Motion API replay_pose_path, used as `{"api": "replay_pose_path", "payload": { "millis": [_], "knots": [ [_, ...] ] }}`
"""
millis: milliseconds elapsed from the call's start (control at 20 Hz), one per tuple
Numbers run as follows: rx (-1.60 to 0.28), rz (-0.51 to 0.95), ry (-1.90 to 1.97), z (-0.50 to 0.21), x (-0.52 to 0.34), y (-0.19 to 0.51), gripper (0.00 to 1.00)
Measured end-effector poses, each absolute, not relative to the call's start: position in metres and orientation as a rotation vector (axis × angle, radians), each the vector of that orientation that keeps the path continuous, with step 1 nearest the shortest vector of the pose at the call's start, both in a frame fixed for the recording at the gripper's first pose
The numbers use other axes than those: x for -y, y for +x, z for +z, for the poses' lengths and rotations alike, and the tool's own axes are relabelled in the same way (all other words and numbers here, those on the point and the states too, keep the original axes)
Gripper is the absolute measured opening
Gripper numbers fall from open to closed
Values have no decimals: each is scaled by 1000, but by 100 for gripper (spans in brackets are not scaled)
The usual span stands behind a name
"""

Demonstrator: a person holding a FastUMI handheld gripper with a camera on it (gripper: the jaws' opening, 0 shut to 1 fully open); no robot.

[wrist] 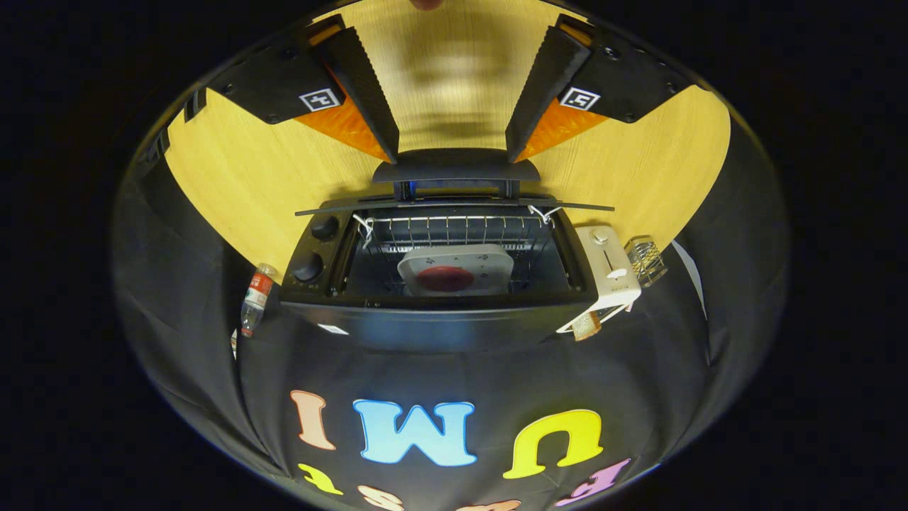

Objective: Open the toaster oven, put the food inside, and close the toaster oven door.

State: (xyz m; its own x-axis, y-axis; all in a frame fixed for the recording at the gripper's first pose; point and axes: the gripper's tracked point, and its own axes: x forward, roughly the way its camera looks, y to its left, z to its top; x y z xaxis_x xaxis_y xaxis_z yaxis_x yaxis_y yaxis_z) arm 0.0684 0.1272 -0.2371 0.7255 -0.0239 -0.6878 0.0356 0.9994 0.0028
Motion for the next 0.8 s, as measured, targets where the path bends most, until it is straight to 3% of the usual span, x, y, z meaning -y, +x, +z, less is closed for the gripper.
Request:
{"api": "replay_pose_path", "payload": {
  "millis": [400, 800],
  "knots": [
    [-591, -12, 26, -182, -118, 88, 96],
    [-428, 36, 2, -127, -86, 48, 96]
  ]
}}
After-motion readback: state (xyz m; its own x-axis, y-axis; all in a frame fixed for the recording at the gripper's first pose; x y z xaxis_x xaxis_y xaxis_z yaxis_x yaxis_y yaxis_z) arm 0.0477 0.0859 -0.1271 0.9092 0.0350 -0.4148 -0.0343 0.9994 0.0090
